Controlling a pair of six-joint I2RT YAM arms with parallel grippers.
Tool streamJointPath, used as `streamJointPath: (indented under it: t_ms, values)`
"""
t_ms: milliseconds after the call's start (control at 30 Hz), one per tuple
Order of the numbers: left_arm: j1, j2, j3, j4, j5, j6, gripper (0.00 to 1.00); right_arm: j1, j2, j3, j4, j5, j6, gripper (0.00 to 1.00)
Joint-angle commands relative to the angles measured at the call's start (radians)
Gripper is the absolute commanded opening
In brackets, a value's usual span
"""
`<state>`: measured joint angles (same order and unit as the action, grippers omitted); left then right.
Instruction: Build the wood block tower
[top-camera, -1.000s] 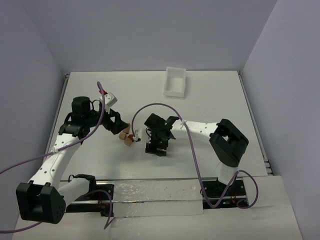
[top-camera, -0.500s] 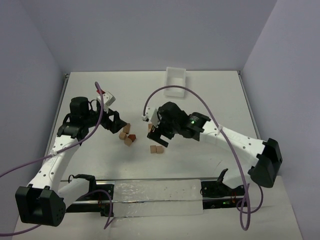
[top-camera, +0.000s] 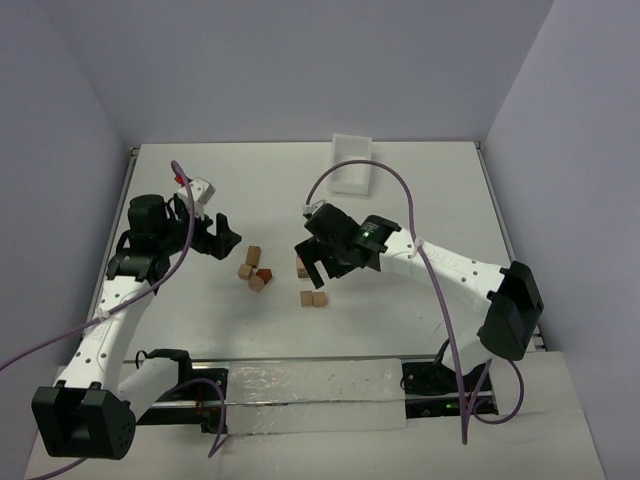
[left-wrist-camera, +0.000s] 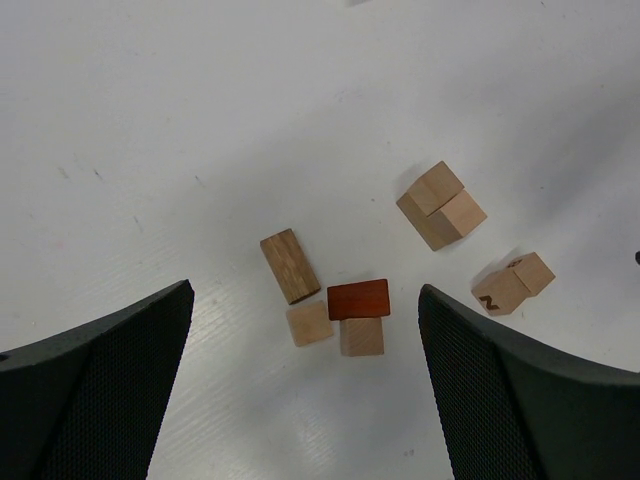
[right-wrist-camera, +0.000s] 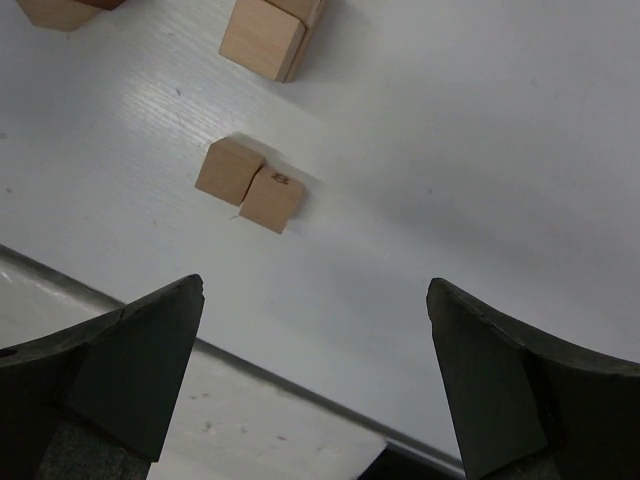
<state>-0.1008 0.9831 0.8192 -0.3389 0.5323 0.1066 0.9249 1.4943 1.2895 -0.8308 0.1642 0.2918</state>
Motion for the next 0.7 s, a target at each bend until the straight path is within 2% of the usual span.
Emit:
streamJointPath:
  t_ms: [0, 367, 567, 667]
  values:
    - [0.015, -0.034, 0.010, 0.028, -0.042, -0.029, 0.99, -0.002, -0.012, 0.048, -0.048, -0.032, 0.235, 1.00]
    - [0.035, -0.063, -0.018, 0.031, -0.054, -0.034, 0.99, 0.000, 0.169, 0.111, -0.059, -0.083, 0.286, 1.00]
    - [0.040, -0.075, -0.036, 0.040, -0.055, -0.031, 0.99, 0.026, 0.249, 0.131, -0.059, 0.043, 0.328, 1.00]
    - [0.041, -0.083, -0.048, 0.041, -0.055, -0.026, 0.99, 0.029, 0.280, 0.141, -0.055, 0.039, 0.350, 1.00]
